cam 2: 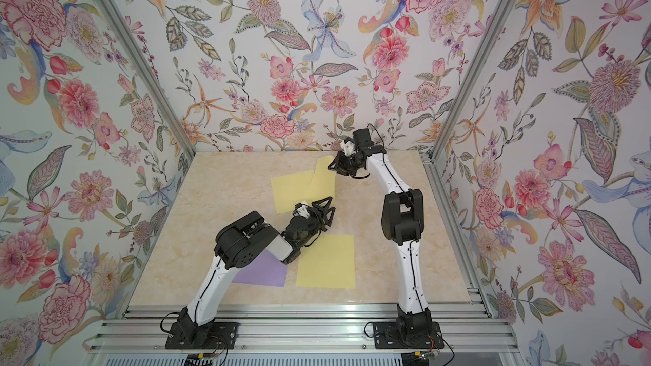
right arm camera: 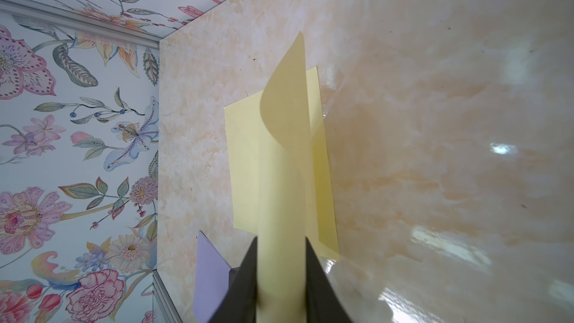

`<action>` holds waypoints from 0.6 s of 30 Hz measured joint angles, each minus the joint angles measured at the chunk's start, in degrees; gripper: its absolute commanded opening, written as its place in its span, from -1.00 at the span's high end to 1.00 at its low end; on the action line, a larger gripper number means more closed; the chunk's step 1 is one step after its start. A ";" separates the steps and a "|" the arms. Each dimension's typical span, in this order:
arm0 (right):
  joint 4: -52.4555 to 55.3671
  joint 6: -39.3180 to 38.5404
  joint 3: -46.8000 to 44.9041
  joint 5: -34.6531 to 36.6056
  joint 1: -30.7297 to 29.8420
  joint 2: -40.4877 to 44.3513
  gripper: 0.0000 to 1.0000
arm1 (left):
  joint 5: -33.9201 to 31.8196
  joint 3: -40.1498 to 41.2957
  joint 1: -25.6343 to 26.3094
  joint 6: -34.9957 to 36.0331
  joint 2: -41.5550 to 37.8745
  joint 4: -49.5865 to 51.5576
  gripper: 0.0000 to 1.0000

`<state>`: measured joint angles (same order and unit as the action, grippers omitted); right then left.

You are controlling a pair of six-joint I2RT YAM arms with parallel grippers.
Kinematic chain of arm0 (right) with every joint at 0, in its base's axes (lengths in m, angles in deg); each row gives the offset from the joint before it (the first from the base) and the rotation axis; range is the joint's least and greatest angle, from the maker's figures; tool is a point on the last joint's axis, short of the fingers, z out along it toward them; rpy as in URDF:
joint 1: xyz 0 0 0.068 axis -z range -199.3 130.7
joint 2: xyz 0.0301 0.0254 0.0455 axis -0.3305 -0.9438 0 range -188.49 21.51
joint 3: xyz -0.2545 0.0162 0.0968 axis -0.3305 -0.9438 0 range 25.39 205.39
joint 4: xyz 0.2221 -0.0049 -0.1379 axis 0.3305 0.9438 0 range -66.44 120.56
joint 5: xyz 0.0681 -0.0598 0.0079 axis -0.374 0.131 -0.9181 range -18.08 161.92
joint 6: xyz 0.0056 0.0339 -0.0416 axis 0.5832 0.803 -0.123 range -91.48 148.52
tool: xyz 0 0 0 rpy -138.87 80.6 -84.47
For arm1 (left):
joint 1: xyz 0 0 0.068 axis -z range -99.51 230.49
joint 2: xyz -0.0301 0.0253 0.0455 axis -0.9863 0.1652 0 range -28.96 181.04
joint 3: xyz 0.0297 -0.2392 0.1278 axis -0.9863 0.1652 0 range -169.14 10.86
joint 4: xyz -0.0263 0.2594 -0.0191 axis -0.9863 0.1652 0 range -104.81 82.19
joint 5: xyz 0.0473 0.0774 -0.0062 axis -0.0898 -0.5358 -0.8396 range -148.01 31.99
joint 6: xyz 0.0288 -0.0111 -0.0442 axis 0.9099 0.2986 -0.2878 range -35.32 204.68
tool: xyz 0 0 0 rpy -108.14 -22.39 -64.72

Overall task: Sort the scattered colored papers by color
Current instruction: Place the colored paper.

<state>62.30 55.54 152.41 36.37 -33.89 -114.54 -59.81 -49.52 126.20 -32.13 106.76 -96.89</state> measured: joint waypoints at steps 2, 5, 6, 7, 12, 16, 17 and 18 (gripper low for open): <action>0.13 -0.09 0.20 -0.02 -0.02 0.00 0.54 | -1.11 -0.04 -0.20 0.50 0.68 -0.26 -0.12; 0.57 -0.20 0.17 0.00 -0.02 0.00 0.55 | -2.34 -0.04 -0.72 1.31 1.99 -0.74 -0.06; 0.61 -0.20 0.17 -0.02 -0.04 0.00 0.55 | -2.78 -0.04 -0.92 1.66 2.36 -0.74 -0.06; 0.57 -0.20 0.17 0.00 -0.07 0.00 0.55 | -2.97 -0.04 -1.22 2.10 2.60 -1.20 -0.04; 0.37 -0.20 -1.38 0.00 -0.33 0.44 0.55 | -3.34 -1.36 -3.21 3.80 2.78 -1.64 0.05; 0.35 -0.20 -3.23 0.00 -0.44 1.16 0.56 | -3.32 -4.20 -4.57 4.98 3.43 -2.03 0.06; 0.33 -0.20 -3.37 0.00 -0.46 1.22 0.56 | -3.34 -4.79 -4.74 4.98 3.67 -2.14 0.06; 0.35 -0.20 -3.41 0.00 -0.55 1.27 0.56 | -3.32 -5.42 -4.92 4.98 4.04 -2.23 0.06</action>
<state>62.65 55.35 149.00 36.37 -34.44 -113.27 -63.13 -54.94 121.29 -27.15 110.80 -99.12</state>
